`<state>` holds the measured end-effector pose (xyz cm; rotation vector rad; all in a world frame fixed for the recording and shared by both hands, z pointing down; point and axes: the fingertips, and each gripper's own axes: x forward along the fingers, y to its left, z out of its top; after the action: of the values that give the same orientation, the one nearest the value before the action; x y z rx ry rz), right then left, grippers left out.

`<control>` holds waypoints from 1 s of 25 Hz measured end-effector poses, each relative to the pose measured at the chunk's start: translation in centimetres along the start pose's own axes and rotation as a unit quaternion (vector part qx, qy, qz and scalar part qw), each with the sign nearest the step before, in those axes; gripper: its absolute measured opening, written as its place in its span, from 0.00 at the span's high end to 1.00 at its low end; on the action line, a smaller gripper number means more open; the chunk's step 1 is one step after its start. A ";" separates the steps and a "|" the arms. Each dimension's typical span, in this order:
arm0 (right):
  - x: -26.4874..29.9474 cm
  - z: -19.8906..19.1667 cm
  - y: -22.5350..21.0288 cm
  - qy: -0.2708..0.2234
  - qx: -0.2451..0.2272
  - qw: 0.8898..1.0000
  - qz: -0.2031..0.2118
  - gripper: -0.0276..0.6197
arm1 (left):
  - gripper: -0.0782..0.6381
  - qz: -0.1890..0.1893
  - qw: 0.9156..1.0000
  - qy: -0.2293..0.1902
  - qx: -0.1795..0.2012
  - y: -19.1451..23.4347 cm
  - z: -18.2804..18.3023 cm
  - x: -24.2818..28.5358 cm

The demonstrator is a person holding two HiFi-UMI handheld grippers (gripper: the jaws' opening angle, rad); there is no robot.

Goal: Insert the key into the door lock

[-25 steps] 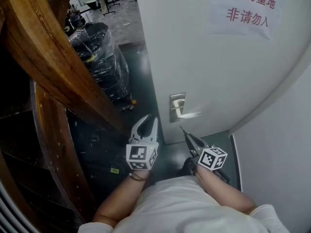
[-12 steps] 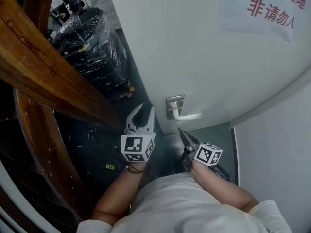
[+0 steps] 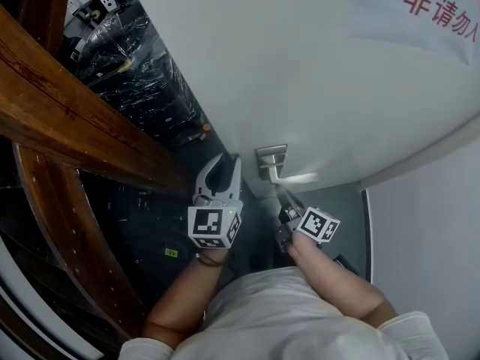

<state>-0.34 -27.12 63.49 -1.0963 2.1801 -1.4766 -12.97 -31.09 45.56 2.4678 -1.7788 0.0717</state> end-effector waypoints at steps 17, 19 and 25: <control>0.0 0.3 -0.9 -0.046 0.114 0.992 0.013 0.92 | 0.77 0.004 1.000 -0.002 -0.002 -0.2 -0.2 0.1; 0.0 0.2 -1.0 -0.059 0.148 0.987 0.019 0.92 | 0.77 0.004 1.000 -0.004 -0.003 -0.2 -0.1 0.1; -0.1 -1.0 -1.5 -0.077 0.202 0.976 0.013 0.92 | 0.77 0.003 1.000 -0.005 -0.002 -0.1 -0.1 0.1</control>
<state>-0.23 -26.70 65.27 -0.9957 1.6834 -1.6658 -12.85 -31.14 45.63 2.4654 -1.7884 0.0573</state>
